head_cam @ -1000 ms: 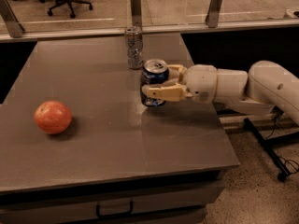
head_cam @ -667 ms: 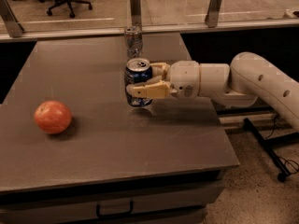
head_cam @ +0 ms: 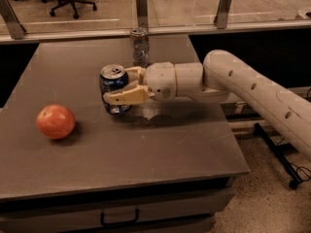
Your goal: Move pepsi can near apple
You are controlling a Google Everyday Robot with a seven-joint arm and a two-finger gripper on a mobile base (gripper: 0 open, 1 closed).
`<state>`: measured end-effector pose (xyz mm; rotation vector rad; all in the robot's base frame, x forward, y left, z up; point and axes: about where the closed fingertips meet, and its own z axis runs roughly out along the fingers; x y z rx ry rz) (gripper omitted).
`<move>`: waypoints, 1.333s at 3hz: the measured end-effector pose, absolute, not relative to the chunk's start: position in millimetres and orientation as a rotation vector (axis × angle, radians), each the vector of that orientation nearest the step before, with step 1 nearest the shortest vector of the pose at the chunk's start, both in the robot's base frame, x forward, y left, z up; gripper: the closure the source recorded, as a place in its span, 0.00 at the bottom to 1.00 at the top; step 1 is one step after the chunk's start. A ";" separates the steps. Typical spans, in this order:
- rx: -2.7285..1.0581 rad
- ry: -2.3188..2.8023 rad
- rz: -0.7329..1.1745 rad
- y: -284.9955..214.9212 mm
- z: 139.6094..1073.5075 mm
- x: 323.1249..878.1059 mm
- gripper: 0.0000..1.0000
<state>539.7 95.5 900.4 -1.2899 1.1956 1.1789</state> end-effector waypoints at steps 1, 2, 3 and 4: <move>-1.360 1.162 1.166 118.4 898.9 539.0 1.00; -1.423 1.140 1.139 133.4 893.7 535.6 0.83; -1.446 1.143 1.134 141.0 885.2 531.5 0.59; -1.457 1.157 1.129 145.0 881.1 527.6 0.35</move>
Offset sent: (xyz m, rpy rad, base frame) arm -0.0052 0.0512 -0.0147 -0.1022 -0.1310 0.0981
